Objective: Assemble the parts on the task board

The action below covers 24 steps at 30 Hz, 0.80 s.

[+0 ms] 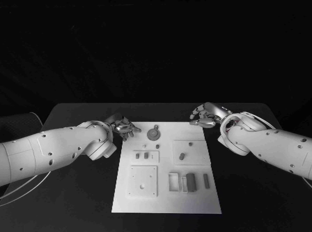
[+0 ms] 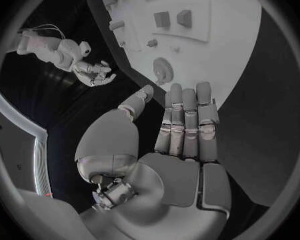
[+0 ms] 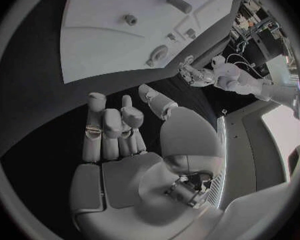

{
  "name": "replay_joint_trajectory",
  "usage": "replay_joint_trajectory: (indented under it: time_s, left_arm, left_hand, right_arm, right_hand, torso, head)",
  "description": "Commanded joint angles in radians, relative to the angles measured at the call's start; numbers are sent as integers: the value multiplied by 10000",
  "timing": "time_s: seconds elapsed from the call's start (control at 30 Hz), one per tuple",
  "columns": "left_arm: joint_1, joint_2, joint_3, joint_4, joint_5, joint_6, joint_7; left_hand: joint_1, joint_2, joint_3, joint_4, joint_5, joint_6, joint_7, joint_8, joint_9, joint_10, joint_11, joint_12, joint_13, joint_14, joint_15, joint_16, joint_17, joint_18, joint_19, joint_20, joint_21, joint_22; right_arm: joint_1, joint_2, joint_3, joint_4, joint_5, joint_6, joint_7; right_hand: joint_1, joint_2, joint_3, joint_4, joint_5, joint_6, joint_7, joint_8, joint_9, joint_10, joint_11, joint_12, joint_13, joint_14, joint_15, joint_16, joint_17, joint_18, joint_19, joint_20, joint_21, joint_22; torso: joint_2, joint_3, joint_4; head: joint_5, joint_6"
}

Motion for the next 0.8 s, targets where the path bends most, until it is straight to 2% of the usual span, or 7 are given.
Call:
replay_joint_trajectory:
  time_s: [0.03, 0.13, 0.37, 0.57, 0.73, 0.8]
  left_arm:
    - [6, -71, 12, 22, 817, -65, 1021]
    - [10, -154, 16, 64, 828, 8, 951]
    - [11, -253, 12, 147, 846, 254, 750]
    - [7, -205, -15, 120, 632, 386, 1076]
    - [5, -71, -19, -68, -828, 100, 1687]
    - [4, -1, -21, -134, -1448, 64, 1867]
  left_hand:
    - [74, 33, 26, -109, -86, -120, 18, -93, -79, -40, 128, -416, -216, -64, 147, -354, -135, 218, -78, 157, -289, -200]
    - [177, 52, 40, -195, -147, -127, 25, -90, -123, 36, 155, -644, -321, -19, 200, -526, -177, 250, -51, 219, -424, -305]
    - [5, -39, -125, -137, -215, -166, 49, -99, -183, 137, 173, -865, -404, 24, 237, -669, -175, 269, -10, 264, -543, -386]
    - [106, -23, -147, -209, -219, -163, 41, -90, -208, 211, 159, -933, -415, 56, 231, -697, -143, 293, 31, 259, -563, -388]
    - [790, -120, -152, -283, -221, -328, 106, -208, -382, 442, 94, -980, -347, 193, 167, -606, 45, 315, 189, 220, -483, -273]
    - [1114, -181, -184, -285, -220, -339, 59, -228, -454, 582, 34, -925, -262, 285, 107, -491, 180, 325, 296, 173, -394, -184]
  right_arm:
    - [-70, -64, 3, 128, 273, -140, 485]
    - [-160, -125, 2, 262, 308, -128, 529]
    - [-458, -278, -1, 675, 379, -103, 619]
    - [-614, -327, -5, 829, 398, -121, 649]
    - [-728, -358, -5, 939, 397, -183, 681]
    - [-741, -360, -5, 952, 397, -203, 687]
  right_hand:
    - [8, -41, 11, 43, 4, -71, 2, -66, -7, -8, 91, -42, 17, 24, 61, -57, -13, 126, -5, -50, -30, 168]
    - [10, -38, 11, 40, 5, -74, 4, -68, -6, -8, 93, -42, 17, 24, 63, -57, -13, 126, -5, -49, -30, 168]
    - [15, -38, 7, 32, 2, -79, 8, -71, -5, -9, 97, -40, 18, 23, 67, -57, -13, 126, -6, -49, -31, 169]
    - [26, -35, 3, 16, -4, -101, 16, -84, -5, -12, 105, -39, 20, 20, 74, -59, -13, 126, -9, -48, -32, 169]
    - [31, -30, 0, 7, -6, -120, 22, -95, -6, -13, 111, -38, 21, 19, 79, -59, -12, 126, -9, -47, -33, 170]
    - [33, -29, -1, 4, -5, -126, 24, -99, -6, -14, 113, -37, 21, 19, 81, -58, -12, 126, -9, -47, -32, 170]
  torso:
    - [-6, -3, 5]
    - [-18, -4, 9]
    - [-109, -12, -8]
    - [-161, -25, -26]
    - [-210, -25, -46]
    - [-217, -23, -46]
  head:
    - [-4, 27]
    - [-6, 46]
    - [25, 37]
    - [33, 34]
    - [58, 11]
    - [55, 9]
